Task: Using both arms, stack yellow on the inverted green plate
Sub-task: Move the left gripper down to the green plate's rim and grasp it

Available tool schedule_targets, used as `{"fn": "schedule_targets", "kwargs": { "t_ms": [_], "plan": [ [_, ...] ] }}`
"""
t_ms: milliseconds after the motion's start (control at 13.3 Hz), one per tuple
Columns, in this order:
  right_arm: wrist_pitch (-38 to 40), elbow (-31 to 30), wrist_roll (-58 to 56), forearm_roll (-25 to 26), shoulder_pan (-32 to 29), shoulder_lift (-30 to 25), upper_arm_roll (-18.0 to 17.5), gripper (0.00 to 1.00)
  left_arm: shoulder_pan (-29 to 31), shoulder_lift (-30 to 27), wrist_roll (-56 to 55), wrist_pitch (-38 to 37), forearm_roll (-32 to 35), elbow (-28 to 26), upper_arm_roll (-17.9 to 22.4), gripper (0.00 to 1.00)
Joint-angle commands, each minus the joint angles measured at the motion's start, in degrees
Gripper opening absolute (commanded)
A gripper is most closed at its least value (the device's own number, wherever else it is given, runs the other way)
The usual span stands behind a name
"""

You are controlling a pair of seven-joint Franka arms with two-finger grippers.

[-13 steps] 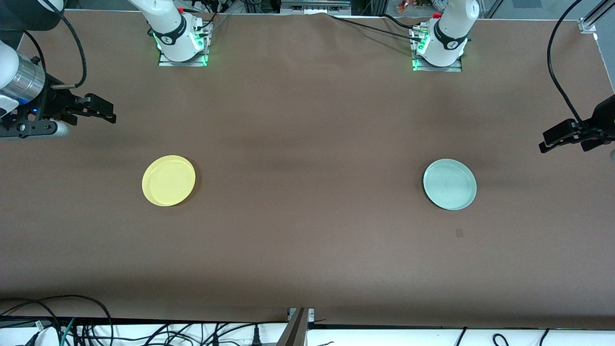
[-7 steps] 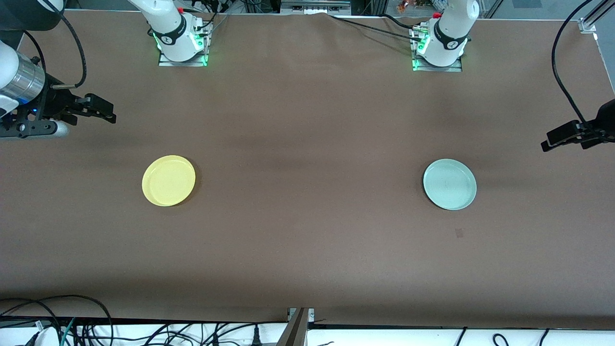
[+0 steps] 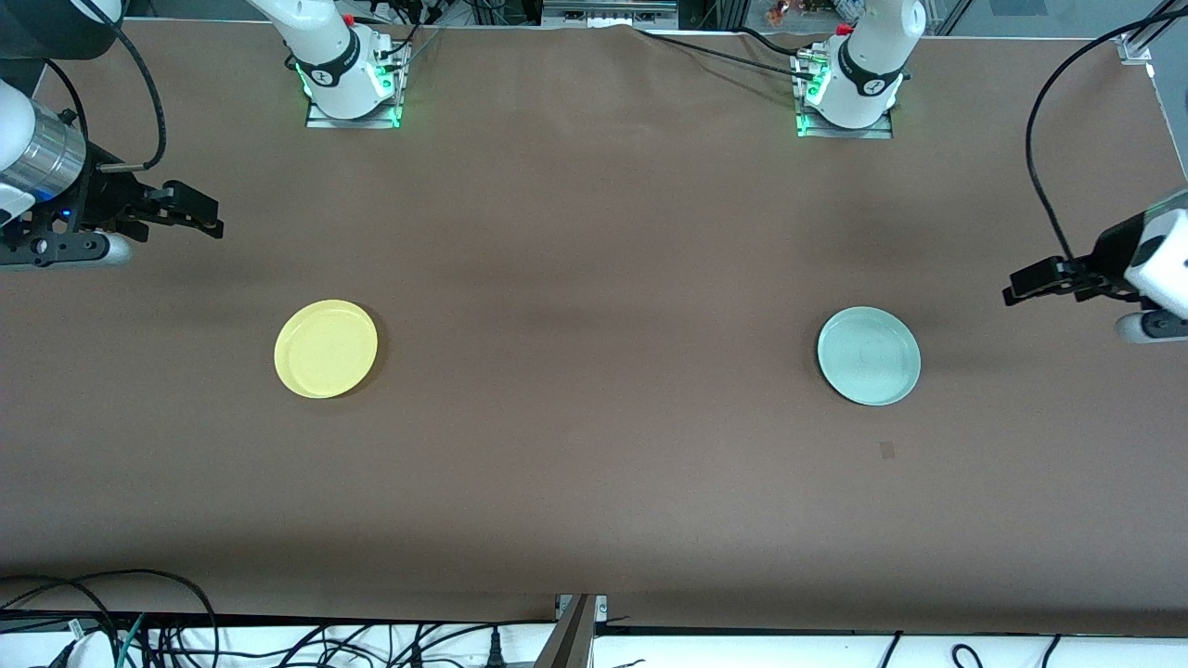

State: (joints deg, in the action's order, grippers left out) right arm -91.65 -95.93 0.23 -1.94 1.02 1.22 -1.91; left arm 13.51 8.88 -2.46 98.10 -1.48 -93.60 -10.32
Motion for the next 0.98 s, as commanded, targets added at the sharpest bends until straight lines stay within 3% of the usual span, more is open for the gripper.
{"fn": "schedule_targets", "kwargs": {
  "t_ms": [0,601,901],
  "plan": [
    [0.68,0.39,0.73,-0.25,0.12,0.01,0.15,1.00,0.29,-1.58,0.61,5.85,4.54,-7.54,-2.67,1.00],
    [0.94,0.30,0.73,-0.25,0.12,-0.07,0.06,1.00,2.48,-1.06,0.70,21.85,4.99,-18.10,-2.86,1.00],
    [0.86,0.30,0.73,-0.25,0.12,0.01,0.15,1.00,4.24,2.53,0.96,35.55,4.99,-24.60,-2.77,1.00]
  ]
}}
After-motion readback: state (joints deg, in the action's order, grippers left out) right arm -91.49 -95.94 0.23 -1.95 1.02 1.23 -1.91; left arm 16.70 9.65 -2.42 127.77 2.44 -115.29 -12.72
